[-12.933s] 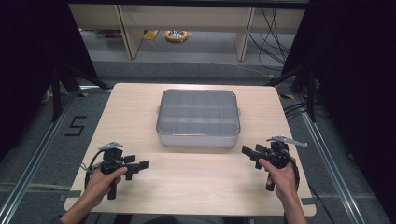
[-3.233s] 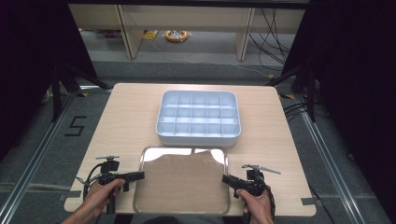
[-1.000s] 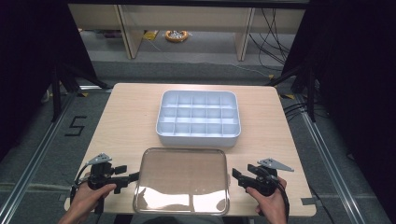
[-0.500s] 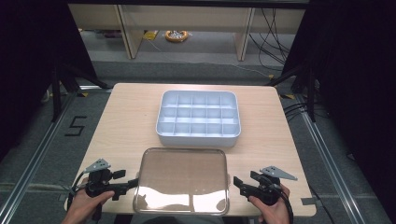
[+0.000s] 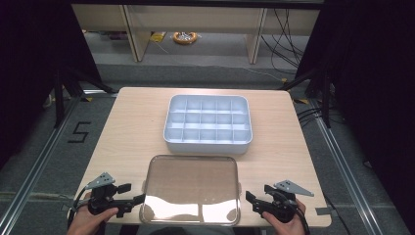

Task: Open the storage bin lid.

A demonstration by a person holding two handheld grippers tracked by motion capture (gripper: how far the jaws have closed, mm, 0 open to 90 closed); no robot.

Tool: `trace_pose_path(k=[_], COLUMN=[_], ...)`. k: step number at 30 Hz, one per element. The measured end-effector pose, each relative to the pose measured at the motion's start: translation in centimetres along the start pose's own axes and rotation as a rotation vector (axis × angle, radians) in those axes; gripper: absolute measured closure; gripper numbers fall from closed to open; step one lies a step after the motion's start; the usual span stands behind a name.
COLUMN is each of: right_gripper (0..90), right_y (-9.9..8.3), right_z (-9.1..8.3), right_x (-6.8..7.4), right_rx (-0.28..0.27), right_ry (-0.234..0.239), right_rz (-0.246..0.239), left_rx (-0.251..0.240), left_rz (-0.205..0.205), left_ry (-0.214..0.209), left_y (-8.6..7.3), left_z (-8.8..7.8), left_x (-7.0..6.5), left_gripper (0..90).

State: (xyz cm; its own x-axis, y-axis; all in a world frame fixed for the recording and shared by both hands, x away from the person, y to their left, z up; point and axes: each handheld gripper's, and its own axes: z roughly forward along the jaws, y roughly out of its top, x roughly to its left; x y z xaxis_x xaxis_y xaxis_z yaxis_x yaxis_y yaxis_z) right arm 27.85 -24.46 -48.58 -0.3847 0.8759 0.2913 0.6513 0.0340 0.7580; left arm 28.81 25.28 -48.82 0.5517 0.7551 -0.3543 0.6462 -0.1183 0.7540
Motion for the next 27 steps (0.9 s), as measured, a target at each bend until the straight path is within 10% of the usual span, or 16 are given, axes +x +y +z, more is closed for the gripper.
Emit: trace_pose_path(k=[6,10,27], right_gripper=[20.6,20.6,20.8], right_y=[-0.44,-0.51,-0.60], right_z=[-0.34,-0.42,-0.30], right_x=[0.57,0.31,0.18], right_rx=[0.014,0.003,-0.003], right_ry=[0.004,0.001,0.011], right_rz=[0.054,-0.006,0.016], left_rx=[-0.001,-0.004,0.002], left_rz=[0.001,-0.002,-0.001], left_ry=[0.003,0.002,0.002], left_y=[-0.22,-0.27,-0.28], left_z=[-0.21,-0.22,-0.24], left_x=[-0.19,-0.23,-0.15], left_gripper=[20.6,20.7,21.2])
